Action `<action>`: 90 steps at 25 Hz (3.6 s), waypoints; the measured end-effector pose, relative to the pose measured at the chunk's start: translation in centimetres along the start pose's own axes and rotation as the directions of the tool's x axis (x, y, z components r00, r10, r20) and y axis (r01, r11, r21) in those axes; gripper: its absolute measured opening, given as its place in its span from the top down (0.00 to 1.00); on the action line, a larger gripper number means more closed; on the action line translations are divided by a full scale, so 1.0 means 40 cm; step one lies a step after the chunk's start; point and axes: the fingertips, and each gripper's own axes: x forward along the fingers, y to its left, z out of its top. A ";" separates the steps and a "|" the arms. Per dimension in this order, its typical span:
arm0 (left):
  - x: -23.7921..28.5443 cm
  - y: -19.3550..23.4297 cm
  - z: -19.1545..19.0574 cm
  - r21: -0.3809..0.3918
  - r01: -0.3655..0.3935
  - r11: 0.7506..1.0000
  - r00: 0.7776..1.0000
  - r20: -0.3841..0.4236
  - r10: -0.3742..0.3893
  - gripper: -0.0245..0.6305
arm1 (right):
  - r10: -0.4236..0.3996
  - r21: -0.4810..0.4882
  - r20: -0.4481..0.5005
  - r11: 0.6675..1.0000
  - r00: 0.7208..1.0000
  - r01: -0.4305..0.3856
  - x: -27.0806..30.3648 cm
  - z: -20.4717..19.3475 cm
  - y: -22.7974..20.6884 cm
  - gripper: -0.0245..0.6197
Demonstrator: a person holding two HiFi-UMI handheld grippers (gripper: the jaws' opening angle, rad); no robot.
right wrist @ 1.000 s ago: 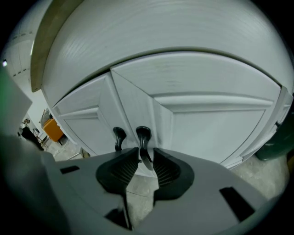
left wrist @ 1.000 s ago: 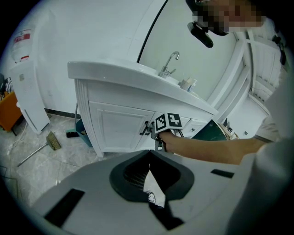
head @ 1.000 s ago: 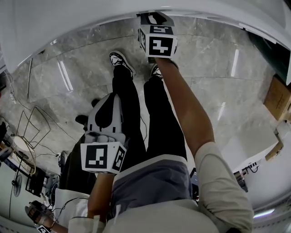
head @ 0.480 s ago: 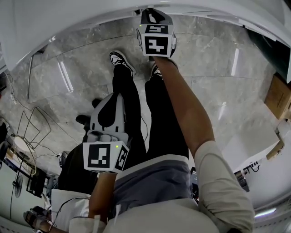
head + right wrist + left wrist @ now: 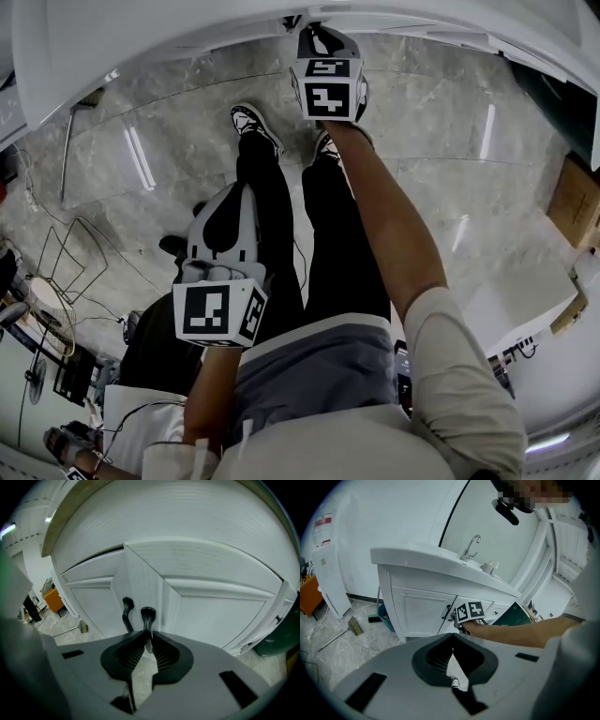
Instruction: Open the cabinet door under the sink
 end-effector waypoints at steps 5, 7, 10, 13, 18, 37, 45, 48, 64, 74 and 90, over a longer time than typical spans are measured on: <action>-0.002 -0.022 -0.010 0.012 0.010 1.000 1.000 -0.014 -0.010 0.96 | 0.005 -0.057 -0.005 0.998 1.000 -0.005 -0.004 -0.009 0.001 0.87; -0.004 -0.031 -0.011 0.015 0.016 1.000 1.000 -0.015 -0.016 0.96 | 0.011 -0.053 -0.013 0.999 1.000 -0.012 -0.007 -0.013 0.003 0.87; -0.010 -0.034 -0.014 0.015 0.021 1.000 1.000 -0.011 -0.021 0.96 | 0.018 -0.047 -0.019 0.999 1.000 -0.019 -0.013 -0.021 0.006 0.87; -0.014 -0.037 -0.016 0.021 0.029 0.999 1.000 -0.007 -0.029 0.96 | 0.018 -0.041 -0.020 0.999 1.000 -0.019 -0.023 -0.032 0.006 0.87; -0.019 -0.045 -0.021 0.035 0.036 0.999 0.999 -0.023 -0.036 0.96 | 0.026 -0.051 -0.026 0.998 0.999 -0.027 -0.038 -0.054 0.003 0.87; -0.021 -0.097 -0.028 0.040 0.068 0.997 0.998 -0.019 -0.068 0.96 | 0.081 -0.103 -0.060 0.991 0.995 -0.087 -0.090 -0.114 0.007 0.87; -0.019 -0.111 -0.020 0.043 0.060 0.997 0.998 -0.005 -0.060 0.96 | 0.098 -0.128 -0.067 0.986 0.993 -0.106 -0.108 -0.130 0.003 0.87; -0.028 -0.122 -0.026 0.044 0.057 0.997 0.998 -0.011 -0.057 0.96 | 0.098 -0.136 -0.071 0.985 0.993 -0.107 -0.125 -0.144 0.003 0.87; -0.011 -0.165 -0.011 0.062 0.087 0.994 0.996 -0.009 -0.087 0.96 | 0.128 -0.214 -0.095 0.966 0.987 -0.146 -0.161 -0.176 -0.002 0.88; -0.020 -0.147 -0.020 0.051 0.065 0.997 0.998 -0.022 -0.064 0.96 | 0.133 -0.230 -0.096 0.961 0.986 -0.152 -0.189 -0.203 -0.012 0.88; -0.011 -0.160 -0.023 0.041 0.075 0.996 0.996 -0.042 -0.073 0.96 | 0.161 -0.237 -0.115 0.954 0.980 -0.184 -0.221 -0.243 -0.030 0.88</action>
